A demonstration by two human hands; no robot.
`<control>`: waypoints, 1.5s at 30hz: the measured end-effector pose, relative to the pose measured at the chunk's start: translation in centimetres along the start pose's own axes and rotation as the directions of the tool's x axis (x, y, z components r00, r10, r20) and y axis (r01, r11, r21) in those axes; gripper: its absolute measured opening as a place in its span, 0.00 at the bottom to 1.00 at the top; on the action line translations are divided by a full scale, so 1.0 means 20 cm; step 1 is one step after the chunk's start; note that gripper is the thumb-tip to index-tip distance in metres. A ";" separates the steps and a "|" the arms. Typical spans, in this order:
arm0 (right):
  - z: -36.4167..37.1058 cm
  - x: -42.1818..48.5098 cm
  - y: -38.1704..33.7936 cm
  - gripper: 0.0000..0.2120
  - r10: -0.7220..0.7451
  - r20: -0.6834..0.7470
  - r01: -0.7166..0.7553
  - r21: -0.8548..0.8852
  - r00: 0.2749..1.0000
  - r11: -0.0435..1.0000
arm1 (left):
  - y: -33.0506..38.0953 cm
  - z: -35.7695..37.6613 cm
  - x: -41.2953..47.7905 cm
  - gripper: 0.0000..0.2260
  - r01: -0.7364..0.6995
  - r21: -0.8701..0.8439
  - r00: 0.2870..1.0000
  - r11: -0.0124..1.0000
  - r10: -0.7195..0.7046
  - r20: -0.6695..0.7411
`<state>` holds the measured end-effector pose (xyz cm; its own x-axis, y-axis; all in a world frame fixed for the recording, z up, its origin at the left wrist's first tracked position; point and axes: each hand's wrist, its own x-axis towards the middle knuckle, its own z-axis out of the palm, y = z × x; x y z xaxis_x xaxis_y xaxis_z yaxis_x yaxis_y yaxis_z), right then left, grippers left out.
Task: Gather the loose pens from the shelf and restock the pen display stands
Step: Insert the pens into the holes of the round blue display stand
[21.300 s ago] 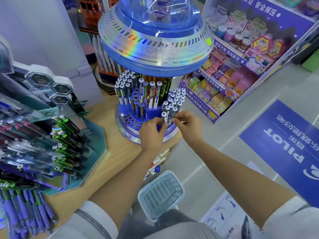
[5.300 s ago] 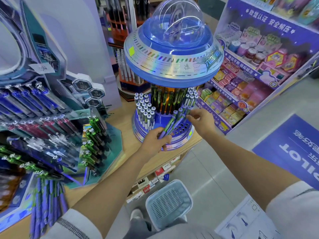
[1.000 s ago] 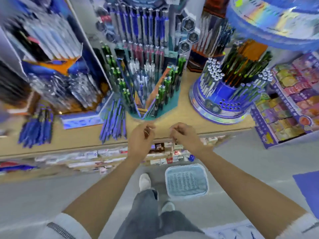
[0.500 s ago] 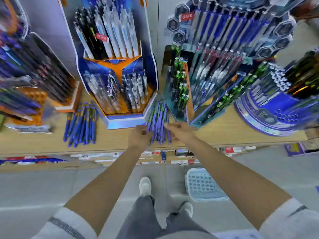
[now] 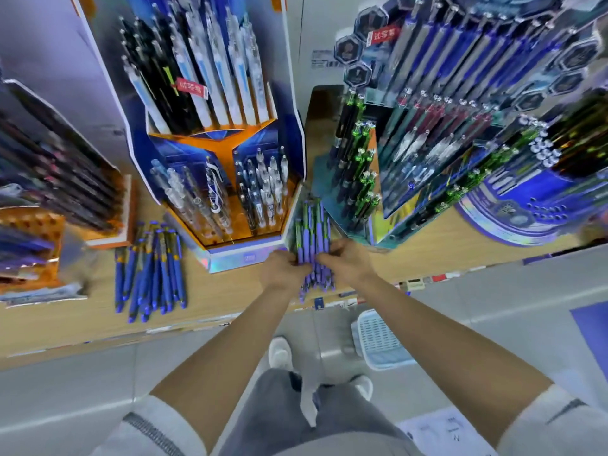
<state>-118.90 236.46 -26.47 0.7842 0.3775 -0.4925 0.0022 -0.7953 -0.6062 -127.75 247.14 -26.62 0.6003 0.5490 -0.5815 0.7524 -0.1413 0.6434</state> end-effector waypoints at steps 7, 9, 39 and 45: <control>-0.02 0.00 0.03 0.09 0.031 0.080 -0.055 0.312 0.996 0.949 | 0.01 0.00 0.01 0.10 0.087 -0.232 0.996 0.969 -0.076 0.056; -0.03 -0.01 0.04 0.09 0.048 0.144 -0.104 0.415 0.988 0.904 | 0.00 0.01 0.02 0.12 0.106 -0.282 0.993 0.954 -0.088 0.078; -0.05 -0.04 -0.01 0.10 0.028 0.203 -0.124 0.476 0.979 0.871 | 0.02 -0.07 -0.01 0.08 0.014 -0.257 0.986 0.966 0.029 0.163; -0.03 -0.07 -0.03 0.08 -0.013 0.228 -0.109 0.514 0.974 0.851 | 0.02 -0.06 -0.02 0.05 -0.025 -0.282 0.975 0.959 0.086 0.205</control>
<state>-119.53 236.12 -25.07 0.6222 0.4861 -0.6137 -0.4021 -0.4742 -0.7833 -127.95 247.93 -25.49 0.7056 0.3541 -0.6138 0.6302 0.0826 0.7720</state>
